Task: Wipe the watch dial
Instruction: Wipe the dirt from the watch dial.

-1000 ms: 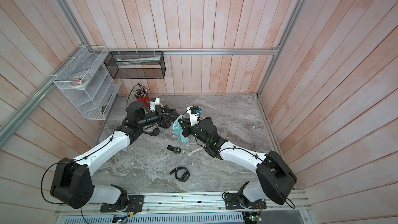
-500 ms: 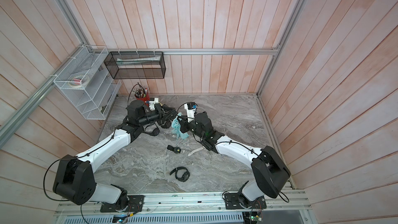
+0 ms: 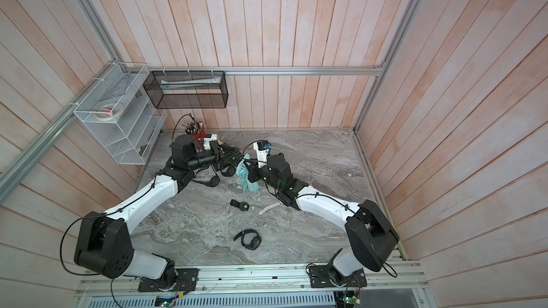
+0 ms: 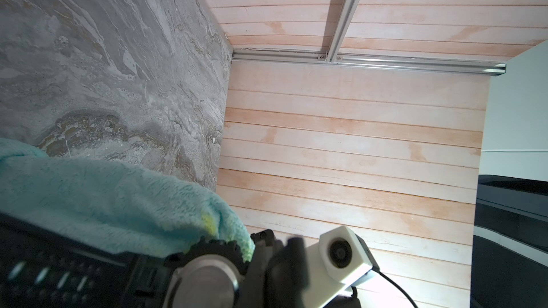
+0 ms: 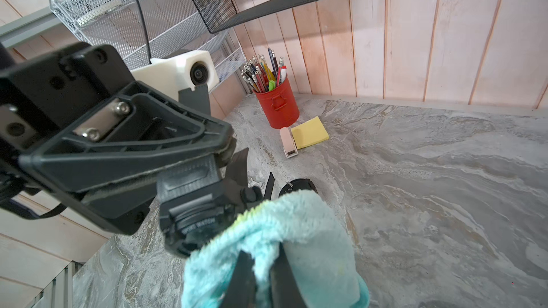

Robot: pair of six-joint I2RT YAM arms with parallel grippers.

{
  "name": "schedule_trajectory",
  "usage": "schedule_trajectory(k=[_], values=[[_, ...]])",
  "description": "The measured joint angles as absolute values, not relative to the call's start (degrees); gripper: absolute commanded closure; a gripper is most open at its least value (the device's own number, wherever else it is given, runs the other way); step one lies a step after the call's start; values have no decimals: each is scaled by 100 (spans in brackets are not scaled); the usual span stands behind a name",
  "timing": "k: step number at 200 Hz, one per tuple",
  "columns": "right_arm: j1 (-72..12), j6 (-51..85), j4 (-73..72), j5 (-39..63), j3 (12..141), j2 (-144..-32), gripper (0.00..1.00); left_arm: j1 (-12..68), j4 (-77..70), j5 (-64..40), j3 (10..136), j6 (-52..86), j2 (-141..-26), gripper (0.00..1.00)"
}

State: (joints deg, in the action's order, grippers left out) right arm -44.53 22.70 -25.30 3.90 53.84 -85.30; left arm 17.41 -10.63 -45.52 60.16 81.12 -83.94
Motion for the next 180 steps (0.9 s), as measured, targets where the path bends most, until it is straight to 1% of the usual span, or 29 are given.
schedule_trajectory(k=[54, 93, 146, 180], values=[[-4366, 1990, -2473, -43, 5094, -7835, 100, 1686, -832, -5096, 6023, 8178, -8392, 100], [-4261, 1774, -2259, -189, 4849, -7636, 100, 1623, -838, -5312, 6023, 8261, -8401, 100], [-4119, 1599, -2029, -158, 4578, -7505, 100, 1623, -860, -5537, 6038, 8353, -8567, 100], [-4119, 1481, -2123, 224, 4545, -7487, 100, 1623, -884, -5566, 6053, 8409, -8659, 100]])
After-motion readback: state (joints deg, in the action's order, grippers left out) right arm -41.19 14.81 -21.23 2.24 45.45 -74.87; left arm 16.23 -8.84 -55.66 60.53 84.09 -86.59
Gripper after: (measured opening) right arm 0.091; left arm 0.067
